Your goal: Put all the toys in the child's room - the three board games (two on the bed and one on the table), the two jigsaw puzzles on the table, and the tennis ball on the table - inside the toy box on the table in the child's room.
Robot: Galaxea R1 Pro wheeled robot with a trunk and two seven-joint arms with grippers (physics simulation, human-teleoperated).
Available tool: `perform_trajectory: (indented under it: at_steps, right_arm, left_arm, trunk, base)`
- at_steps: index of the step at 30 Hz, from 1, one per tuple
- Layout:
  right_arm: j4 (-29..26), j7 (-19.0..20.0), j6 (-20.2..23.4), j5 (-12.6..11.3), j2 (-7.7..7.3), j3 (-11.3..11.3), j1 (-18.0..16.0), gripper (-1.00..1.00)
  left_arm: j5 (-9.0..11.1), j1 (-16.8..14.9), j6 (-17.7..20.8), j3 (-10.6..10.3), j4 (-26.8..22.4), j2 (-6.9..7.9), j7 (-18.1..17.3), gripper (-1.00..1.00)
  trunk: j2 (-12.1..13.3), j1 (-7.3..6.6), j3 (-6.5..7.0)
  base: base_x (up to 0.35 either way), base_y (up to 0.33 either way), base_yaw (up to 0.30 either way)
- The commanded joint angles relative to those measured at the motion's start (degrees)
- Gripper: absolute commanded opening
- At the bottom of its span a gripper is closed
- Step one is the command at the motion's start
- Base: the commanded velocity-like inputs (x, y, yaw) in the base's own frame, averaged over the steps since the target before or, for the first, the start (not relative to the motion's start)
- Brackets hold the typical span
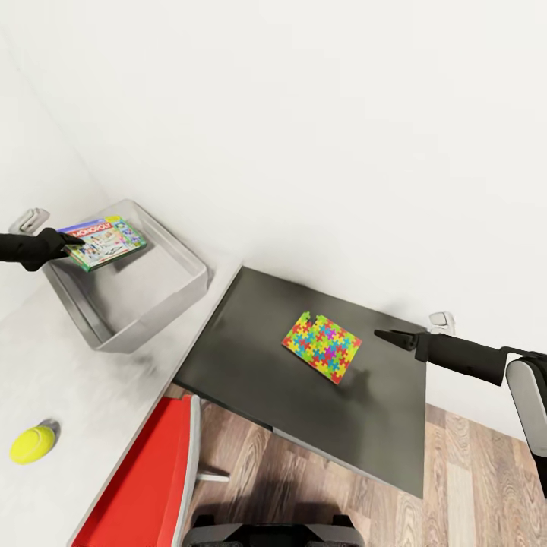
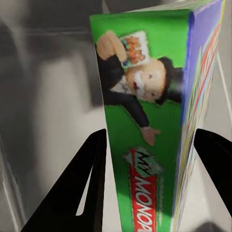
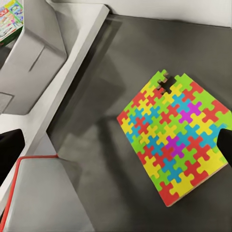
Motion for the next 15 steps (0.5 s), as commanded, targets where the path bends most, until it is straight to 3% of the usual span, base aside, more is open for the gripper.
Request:
perform_trajectory:
  at_steps: [1, 15]
  right_arm:
    - [-0.02, 0.47, 0.22, 0.23, -0.02, -0.05, -0.05, 1.00]
    - [-0.02, 0.91, 0.22, 0.24, 0.01, -0.52, -0.05, 1.00]
  left_arm:
    - [-0.39, -0.07, 0.05, -0.20, -0.02, 0.04, -0.58, -1.00]
    - [-0.33, -0.07, -0.44, -0.28, -0.42, 0.04, -1.43, -1.00]
  trunk:
    - [-0.10, 0.03, -0.17]
    - [-0.10, 0.03, -0.52]
  base:
    - [0.000, 0.000, 0.000]
    - [0.000, 0.000, 0.000]
